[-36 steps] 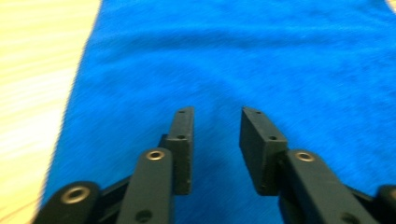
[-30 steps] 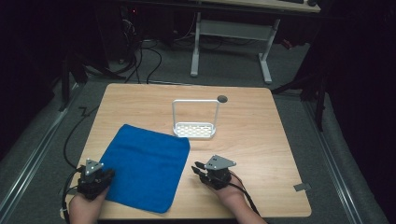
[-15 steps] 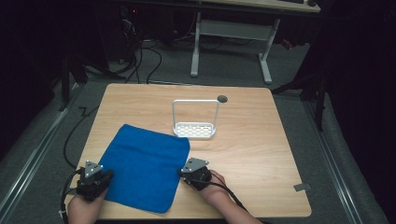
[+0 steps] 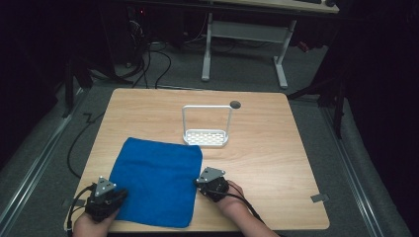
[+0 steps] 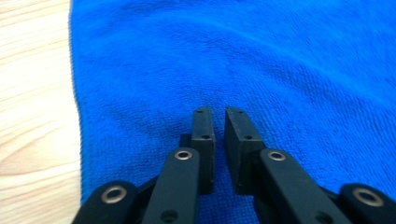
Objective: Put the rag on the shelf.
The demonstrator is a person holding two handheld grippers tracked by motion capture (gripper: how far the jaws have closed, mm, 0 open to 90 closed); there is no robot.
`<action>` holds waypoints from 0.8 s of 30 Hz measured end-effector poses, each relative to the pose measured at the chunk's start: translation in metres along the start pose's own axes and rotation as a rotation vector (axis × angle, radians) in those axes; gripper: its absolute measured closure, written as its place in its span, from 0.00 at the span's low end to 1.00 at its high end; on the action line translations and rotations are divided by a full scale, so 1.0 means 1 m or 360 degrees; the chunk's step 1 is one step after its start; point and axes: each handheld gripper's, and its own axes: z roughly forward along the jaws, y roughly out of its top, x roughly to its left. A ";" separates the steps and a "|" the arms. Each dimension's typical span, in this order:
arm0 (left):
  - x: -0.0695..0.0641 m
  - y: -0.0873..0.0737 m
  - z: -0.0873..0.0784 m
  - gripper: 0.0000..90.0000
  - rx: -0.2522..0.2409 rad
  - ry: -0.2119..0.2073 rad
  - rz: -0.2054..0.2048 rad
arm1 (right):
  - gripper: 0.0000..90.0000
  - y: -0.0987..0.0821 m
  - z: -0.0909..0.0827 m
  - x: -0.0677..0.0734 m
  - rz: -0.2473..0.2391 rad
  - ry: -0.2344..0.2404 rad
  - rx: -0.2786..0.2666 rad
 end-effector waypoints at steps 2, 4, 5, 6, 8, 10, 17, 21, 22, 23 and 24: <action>-0.007 0.001 0.000 0.91 0.0019 -0.0022 0.0040 | 1.00 -0.004 -0.005 -0.001 0.0014 -0.0017 0.0014; -0.012 0.002 0.000 0.88 0.0029 -0.0067 0.0044 | 1.00 -0.006 -0.007 -0.002 0.0016 -0.0023 0.0013; -0.017 0.004 0.000 0.85 0.0039 -0.0117 0.0039 | 1.00 -0.010 -0.013 -0.006 0.0024 -0.0020 0.0028; -0.020 0.005 0.000 0.81 0.0031 -0.0137 0.0045 | 1.00 -0.013 -0.015 -0.007 0.0039 -0.0022 0.0029; -0.024 0.007 -0.001 0.80 0.0017 -0.0150 0.0066 | 1.00 -0.015 -0.018 -0.008 0.0048 -0.0020 0.0034; -0.029 0.012 -0.003 0.78 -0.0034 -0.0131 0.0118 | 1.00 -0.019 -0.022 -0.012 0.0060 -0.0025 0.0050; -0.028 0.025 0.000 0.72 -0.0179 -0.0083 0.0109 | 1.00 -0.029 -0.032 -0.018 0.0099 -0.0061 0.0047; -0.026 0.030 0.011 0.73 -0.0156 -0.0104 0.0106 | 1.00 -0.040 -0.042 -0.023 0.0152 -0.0095 0.0044; -0.027 0.033 0.017 0.75 -0.0111 -0.0123 0.0135 | 1.00 -0.042 -0.044 -0.024 0.0165 -0.0104 0.0044; -0.029 0.035 0.021 0.77 -0.0071 -0.0119 0.0150 | 1.00 -0.044 -0.047 -0.026 0.0172 -0.0113 0.0043; -0.029 0.035 0.021 0.80 -0.0071 -0.0119 0.0150 | 1.00 -0.047 -0.049 -0.027 0.0181 -0.0127 0.0045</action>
